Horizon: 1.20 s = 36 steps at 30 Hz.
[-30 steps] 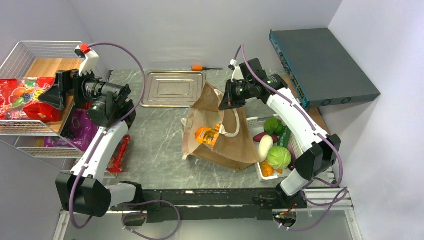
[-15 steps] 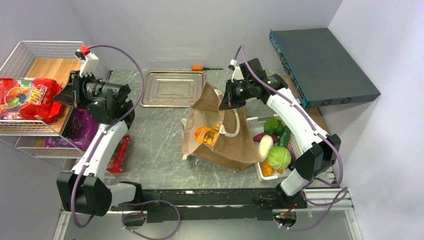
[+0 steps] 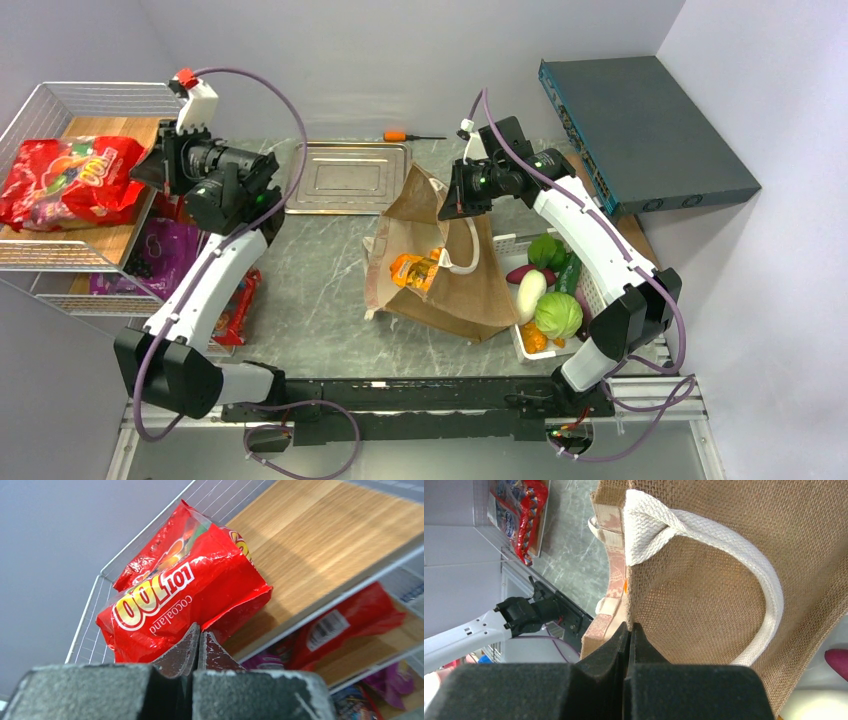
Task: Place the food into the grocery bag and tie it
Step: Pick up the snack from the shelf.
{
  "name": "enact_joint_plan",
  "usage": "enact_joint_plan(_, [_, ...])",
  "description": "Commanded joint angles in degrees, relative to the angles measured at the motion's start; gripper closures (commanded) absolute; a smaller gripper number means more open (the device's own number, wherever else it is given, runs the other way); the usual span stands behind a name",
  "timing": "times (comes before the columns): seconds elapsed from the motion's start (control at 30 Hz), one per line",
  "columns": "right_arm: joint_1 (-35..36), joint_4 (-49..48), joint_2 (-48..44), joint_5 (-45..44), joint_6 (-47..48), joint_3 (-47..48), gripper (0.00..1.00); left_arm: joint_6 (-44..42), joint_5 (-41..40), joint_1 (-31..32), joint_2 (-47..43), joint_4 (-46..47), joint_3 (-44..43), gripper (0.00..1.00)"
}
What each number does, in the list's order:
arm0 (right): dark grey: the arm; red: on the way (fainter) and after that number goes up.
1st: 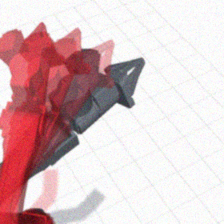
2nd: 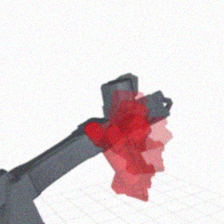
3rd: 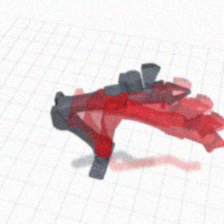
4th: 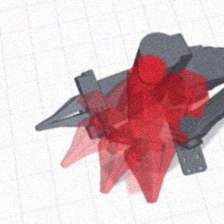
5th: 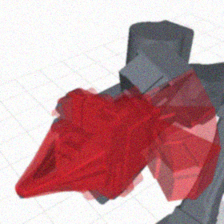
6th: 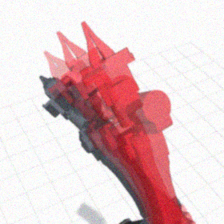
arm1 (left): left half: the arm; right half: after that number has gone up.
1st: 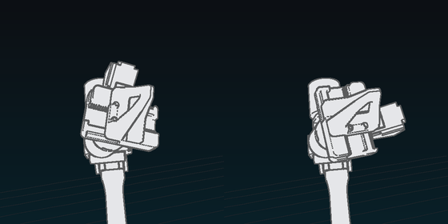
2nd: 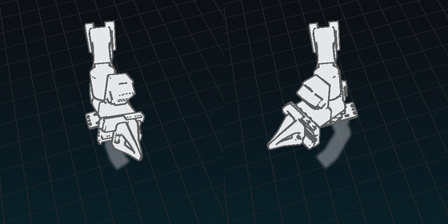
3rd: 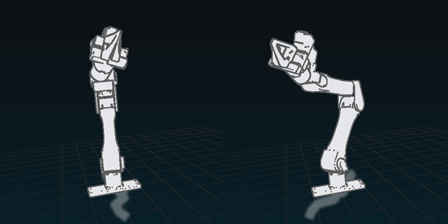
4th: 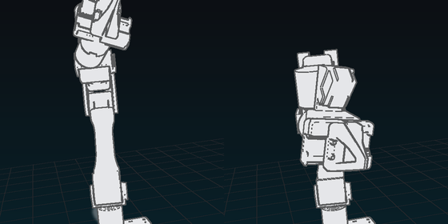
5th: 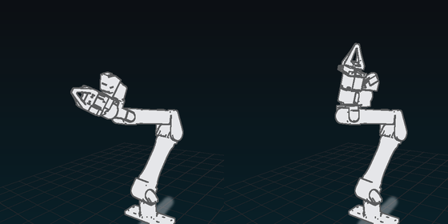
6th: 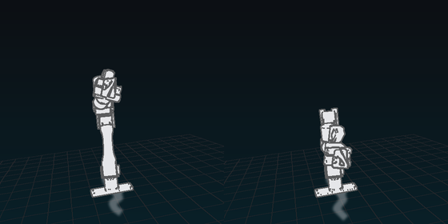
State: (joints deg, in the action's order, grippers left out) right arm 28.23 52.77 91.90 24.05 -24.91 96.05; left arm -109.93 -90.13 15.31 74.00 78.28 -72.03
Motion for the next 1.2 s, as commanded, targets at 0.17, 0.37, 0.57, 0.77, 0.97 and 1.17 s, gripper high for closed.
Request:
enact_joint_plan(0.17, [0.07, 1.86, -0.95, -3.88, 2.29, 0.78, 1.0, 0.05, 0.42, 9.75, 5.34, 0.58, -7.6, 1.0])
enact_joint_plan(0.37, [0.02, 2.4, -1.79, -5.91, 3.0, 0.53, 1.0, -11.34, -0.58, 12.53, 9.44, 13.75, -7.9, 0.8])
enact_joint_plan(0.57, [0.04, 2.65, -1.95, -6.15, 3.11, 0.67, 1.0, -14.94, -0.76, 13.26, 9.95, 16.71, -7.25, 0.16])
enact_joint_plan(0.77, [0.06, 2.52, -1.3, -5.3, 2.95, 0.92, 1.0, -15.05, 0.79, 13.32, 9.18, 15.36, -7.16, 0.01])
enact_joint_plan(0.97, [0.15, 2.36, -1.11, -4.34, 2.68, 0.7, 1.0, -15.29, 4.42, 13.19, 9.63, 13.12, -6.22, 0.01])
enact_joint_plan(1.17, [0.22, 2.56, -1.02, -3.58, 2.44, 0.8, 1.0, -14.53, 6.29, 10.18, 10.42, 13.26, -7.29, 0.01])
